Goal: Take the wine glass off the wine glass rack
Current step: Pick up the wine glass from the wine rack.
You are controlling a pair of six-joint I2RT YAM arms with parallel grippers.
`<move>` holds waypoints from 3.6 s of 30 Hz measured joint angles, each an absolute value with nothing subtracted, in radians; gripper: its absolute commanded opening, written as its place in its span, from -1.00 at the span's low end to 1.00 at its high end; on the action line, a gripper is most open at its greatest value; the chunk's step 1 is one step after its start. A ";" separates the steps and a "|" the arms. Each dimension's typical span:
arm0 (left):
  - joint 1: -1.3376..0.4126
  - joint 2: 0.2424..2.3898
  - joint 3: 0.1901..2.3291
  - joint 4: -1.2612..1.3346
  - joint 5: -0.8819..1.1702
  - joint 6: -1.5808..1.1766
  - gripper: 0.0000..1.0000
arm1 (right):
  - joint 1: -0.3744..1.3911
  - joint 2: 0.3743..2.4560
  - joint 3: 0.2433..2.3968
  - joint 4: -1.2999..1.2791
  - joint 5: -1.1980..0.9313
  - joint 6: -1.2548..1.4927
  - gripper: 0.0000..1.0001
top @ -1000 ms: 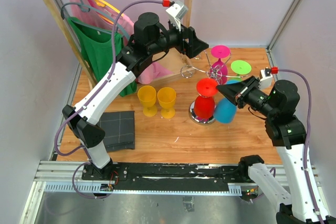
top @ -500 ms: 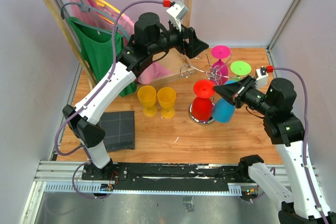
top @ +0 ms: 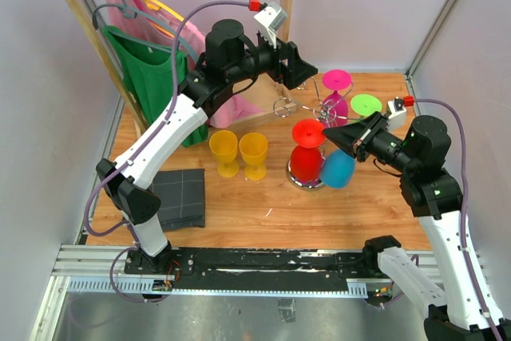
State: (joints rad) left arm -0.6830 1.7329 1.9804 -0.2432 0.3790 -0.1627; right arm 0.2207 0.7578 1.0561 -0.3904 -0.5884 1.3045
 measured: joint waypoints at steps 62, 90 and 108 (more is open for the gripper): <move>-0.683 1.733 1.980 -0.250 0.379 -0.161 0.79 | 0.260 0.750 1.089 -0.406 -0.454 1.277 -0.99; -0.685 1.733 1.980 -0.252 0.383 -0.162 0.79 | 0.260 0.638 1.078 -0.492 -0.394 1.279 -0.99; -0.691 1.733 1.980 -0.254 0.382 -0.162 0.80 | 0.260 0.642 1.070 -0.463 -0.525 1.315 -0.99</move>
